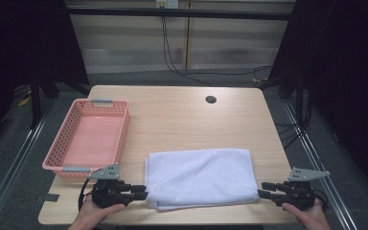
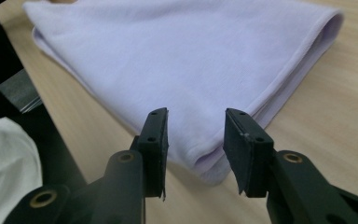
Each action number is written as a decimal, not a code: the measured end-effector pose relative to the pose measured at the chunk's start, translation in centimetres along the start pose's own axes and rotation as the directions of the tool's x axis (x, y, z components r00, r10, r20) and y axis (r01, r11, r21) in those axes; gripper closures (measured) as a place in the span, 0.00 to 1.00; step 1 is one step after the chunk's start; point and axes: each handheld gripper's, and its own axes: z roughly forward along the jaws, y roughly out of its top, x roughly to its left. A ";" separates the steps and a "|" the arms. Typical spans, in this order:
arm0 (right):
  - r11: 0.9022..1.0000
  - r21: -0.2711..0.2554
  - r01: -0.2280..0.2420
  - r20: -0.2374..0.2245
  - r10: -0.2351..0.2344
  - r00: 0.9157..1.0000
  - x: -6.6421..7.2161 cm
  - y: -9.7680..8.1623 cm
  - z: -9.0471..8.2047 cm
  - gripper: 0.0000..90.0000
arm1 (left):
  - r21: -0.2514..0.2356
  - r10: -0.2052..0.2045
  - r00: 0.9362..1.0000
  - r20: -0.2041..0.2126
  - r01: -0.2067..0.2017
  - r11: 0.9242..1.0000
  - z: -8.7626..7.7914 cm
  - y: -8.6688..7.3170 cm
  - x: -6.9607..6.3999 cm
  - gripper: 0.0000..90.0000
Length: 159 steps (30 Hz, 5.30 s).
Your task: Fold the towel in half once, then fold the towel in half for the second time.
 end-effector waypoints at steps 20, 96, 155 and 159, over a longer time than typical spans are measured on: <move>0.987 0.157 0.031 0.208 -0.064 0.976 -1.8 2.0 6.1 0.70 | 0.163 0.042 0.989 -0.139 -0.019 0.987 8.0 1.9 3.8 0.64; 0.892 0.116 0.437 -0.151 -0.419 0.895 15.3 8.7 23.0 0.82 | -0.021 -0.136 0.954 -0.268 0.136 0.991 7.5 6.1 8.2 0.32; 0.968 -0.063 0.243 -0.248 -0.251 0.936 15.1 14.4 16.6 0.85 | -0.132 -0.203 0.978 -0.038 0.196 0.972 5.8 11.1 7.3 0.90; 0.970 -0.079 0.232 -0.255 -0.244 0.936 15.4 15.2 16.8 0.85 | -0.144 -0.214 0.976 -0.042 0.207 0.968 5.1 11.3 7.9 0.90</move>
